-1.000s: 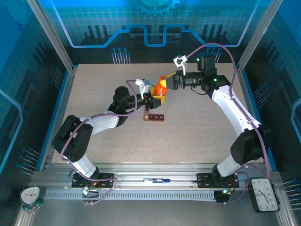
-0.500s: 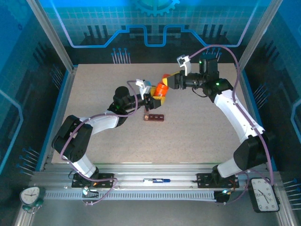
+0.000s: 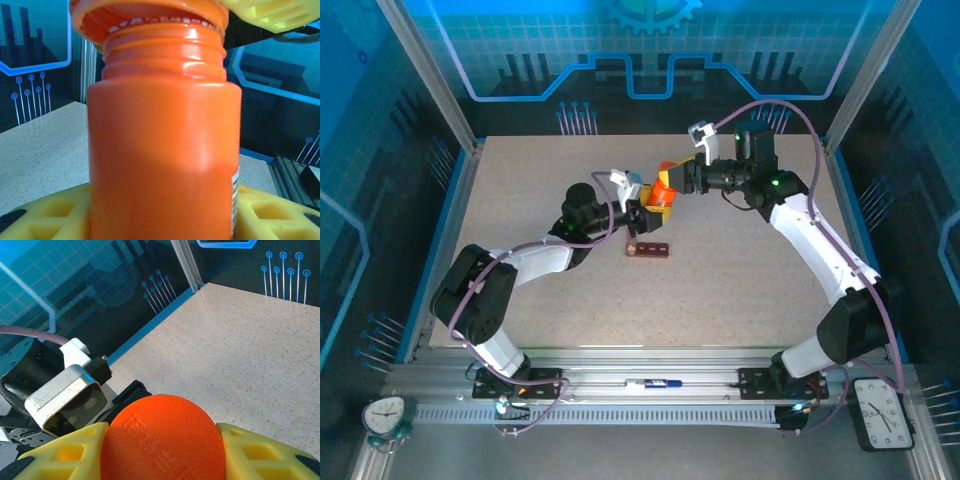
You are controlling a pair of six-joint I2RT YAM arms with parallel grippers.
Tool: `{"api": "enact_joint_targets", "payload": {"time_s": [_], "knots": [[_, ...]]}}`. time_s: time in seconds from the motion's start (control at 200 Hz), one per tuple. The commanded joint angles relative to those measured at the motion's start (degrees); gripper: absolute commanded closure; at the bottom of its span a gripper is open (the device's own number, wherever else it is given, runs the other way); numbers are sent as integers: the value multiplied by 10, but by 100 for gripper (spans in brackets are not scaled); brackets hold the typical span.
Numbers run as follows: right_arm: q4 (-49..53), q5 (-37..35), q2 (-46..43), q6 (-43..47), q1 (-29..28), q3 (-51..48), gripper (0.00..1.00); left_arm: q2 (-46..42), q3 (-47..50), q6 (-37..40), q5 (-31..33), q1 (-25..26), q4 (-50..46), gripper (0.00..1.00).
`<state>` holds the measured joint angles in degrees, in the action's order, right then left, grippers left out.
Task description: Sort the pills into containers
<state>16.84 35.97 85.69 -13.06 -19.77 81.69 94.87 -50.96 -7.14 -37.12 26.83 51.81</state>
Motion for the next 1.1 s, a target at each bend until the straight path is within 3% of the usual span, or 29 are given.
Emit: {"api": "enact_joint_targets", "payload": {"time_s": [0.0, 0.826, 1.096], "knots": [[19, -3, -15, 15, -11, -13, 73, -17, -20, 12, 3, -3, 27, 84], [51, -12, -8, 25, 0, -17, 75, -21, -20, 15, 6, -3, 25, 84], [42, -27, -7, 7, -28, -44, 77, -20, -20, 15, 19, -3, 32, 84]]}}
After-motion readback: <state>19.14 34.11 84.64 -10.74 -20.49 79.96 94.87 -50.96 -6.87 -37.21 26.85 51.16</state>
